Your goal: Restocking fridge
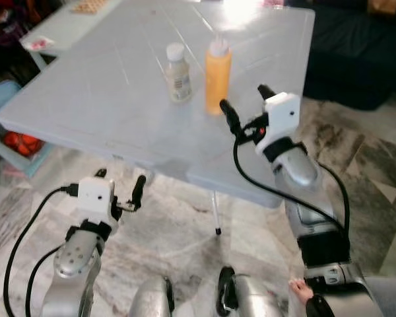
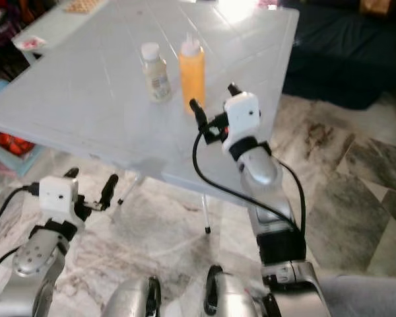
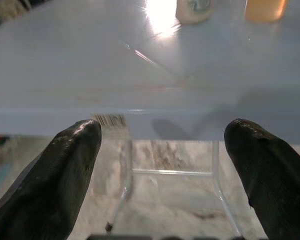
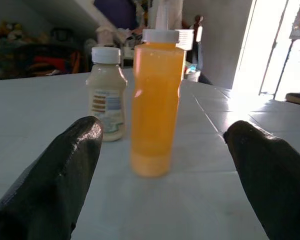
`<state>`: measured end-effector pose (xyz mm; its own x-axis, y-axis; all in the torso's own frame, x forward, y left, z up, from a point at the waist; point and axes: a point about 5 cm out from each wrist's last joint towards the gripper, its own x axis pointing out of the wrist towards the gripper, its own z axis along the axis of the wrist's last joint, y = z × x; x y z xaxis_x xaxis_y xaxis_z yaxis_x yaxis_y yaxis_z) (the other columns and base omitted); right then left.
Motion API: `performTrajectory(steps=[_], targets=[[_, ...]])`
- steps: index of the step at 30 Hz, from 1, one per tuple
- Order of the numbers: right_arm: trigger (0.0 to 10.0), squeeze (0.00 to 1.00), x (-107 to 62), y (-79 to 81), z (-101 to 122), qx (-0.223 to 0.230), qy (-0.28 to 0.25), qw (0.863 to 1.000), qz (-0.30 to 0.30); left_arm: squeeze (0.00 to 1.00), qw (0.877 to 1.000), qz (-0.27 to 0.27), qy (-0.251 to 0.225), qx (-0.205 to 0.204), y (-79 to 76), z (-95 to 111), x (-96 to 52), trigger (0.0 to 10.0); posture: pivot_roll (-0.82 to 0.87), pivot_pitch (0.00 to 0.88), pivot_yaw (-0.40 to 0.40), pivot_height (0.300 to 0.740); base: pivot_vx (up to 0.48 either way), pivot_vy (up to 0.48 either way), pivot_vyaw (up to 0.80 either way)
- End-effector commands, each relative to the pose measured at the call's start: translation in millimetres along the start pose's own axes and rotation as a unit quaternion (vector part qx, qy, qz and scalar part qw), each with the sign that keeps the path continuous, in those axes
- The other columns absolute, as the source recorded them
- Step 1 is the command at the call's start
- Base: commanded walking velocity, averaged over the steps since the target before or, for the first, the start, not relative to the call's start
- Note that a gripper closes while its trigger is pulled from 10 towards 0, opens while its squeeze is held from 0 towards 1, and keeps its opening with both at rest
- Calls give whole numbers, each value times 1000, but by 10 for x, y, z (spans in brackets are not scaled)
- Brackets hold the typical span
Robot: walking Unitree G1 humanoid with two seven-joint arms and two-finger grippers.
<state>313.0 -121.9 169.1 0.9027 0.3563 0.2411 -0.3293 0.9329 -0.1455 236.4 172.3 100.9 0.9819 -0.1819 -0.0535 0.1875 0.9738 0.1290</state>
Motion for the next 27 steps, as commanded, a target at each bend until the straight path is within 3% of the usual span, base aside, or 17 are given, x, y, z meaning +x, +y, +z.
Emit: performTrajectory(steps=[1, 6, 11, 17, 24, 27], targets=[[10000, 0, -23, 152, 42, 10, -11, 1000, 6, 0, 1000, 6, 9, 0, 11, -48, -24, 10000, 111, 104, 64, 740, 0, 442, 0], [10000, 0, -156, 222, -37, 17, 3, 1000, -23, 0, 1000, -14, 9, -9, -62, -71, 41, 10000, 86, 69, 73, 740, 0, 442, 0], [10000, 0, -229, 134, -77, 4, 16, 998, -67, 0, 1000, -12, 6, -17, -76, -67, 79, 10000, 80, 49, 72, 740, 0, 438, -81], [10000, 0, -419, -68, -196, -4, 53, 990, -134, 0, 999, 8, -23, -34, -65, 0, 99, 10000, 85, 43, 40, 740, 0, 432, -800], [10000, 0, -522, -60, -241, 6, 60, 987, -149, 0, 998, 36, -44, -31, -55, 67, 142, 10000, 76, 28, 34, 740, 0, 244, -800], [10000, 0, -486, -7, -224, 7, 56, 989, -137, 0, 997, 9, -53, -47, -104, 90, 173, 10000, 71, 24, 33, 740, 0, 0, -185]])
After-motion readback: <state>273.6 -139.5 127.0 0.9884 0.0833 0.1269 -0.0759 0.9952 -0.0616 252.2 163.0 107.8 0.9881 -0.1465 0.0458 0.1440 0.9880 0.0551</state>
